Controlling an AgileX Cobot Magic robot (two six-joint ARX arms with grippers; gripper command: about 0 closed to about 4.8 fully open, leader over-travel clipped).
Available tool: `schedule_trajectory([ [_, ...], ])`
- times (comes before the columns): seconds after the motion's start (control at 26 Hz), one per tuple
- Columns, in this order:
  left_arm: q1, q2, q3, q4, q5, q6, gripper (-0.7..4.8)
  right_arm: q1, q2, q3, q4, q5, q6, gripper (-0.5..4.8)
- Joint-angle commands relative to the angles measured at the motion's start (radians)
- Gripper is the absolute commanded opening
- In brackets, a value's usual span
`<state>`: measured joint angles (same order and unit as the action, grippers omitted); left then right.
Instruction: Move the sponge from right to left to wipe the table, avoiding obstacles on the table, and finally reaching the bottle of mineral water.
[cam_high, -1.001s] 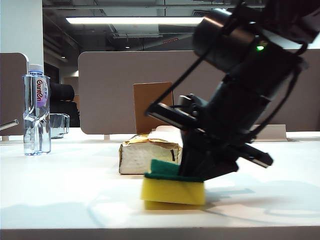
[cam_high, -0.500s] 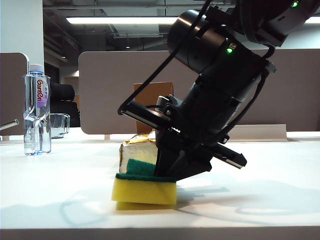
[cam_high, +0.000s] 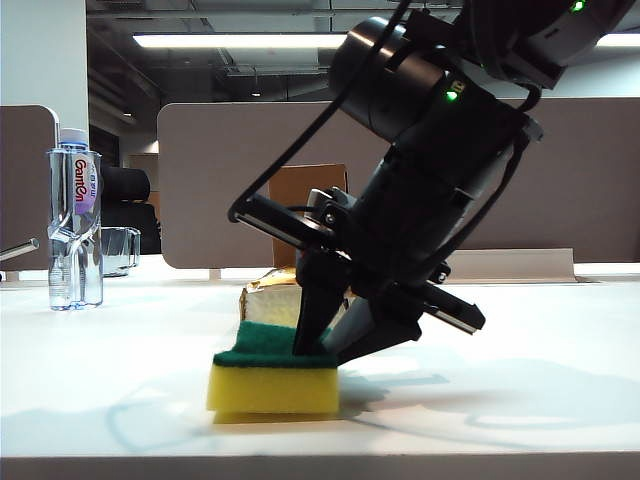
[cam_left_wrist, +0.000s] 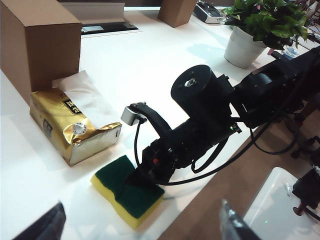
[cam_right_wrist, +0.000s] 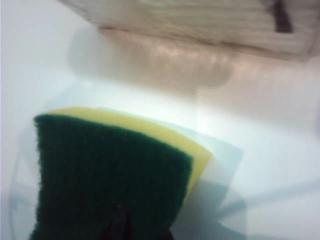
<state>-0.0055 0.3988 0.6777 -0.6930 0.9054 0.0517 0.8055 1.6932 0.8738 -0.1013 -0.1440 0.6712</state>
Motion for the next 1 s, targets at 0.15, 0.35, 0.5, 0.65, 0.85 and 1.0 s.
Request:
schedule_trajectory([
  [0.15,0.0,-0.001,0.007,0.009,0.004,0.001,4.0,0.004,0.002,0.034,-0.03,-0.014,0.002,1.49],
  [0.35,0.0,-0.001,0.007,0.009,0.004,0.001,4.0,0.004,0.002,0.035,-0.031,-0.014,0.002,2.25],
  [0.5,0.0,-0.001,0.007,0.009,0.004,0.001,4.0,0.003,0.001,0.035,-0.034,-0.014,0.002,2.36],
  [0.65,0.0,-0.001,0.007,0.009,0.004,0.001,4.0,0.003,-0.012,0.035,-0.039,-0.002,0.003,2.75],
  [0.85,0.0,-0.001,0.007,0.009,0.004,0.001,4.0,-0.011,-0.066,0.035,-0.07,0.041,-0.006,2.75],
  [1.0,0.0,-0.001,0.007,0.008,0.004,0.001,4.0,-0.026,-0.114,0.035,-0.098,0.053,-0.018,2.75],
])
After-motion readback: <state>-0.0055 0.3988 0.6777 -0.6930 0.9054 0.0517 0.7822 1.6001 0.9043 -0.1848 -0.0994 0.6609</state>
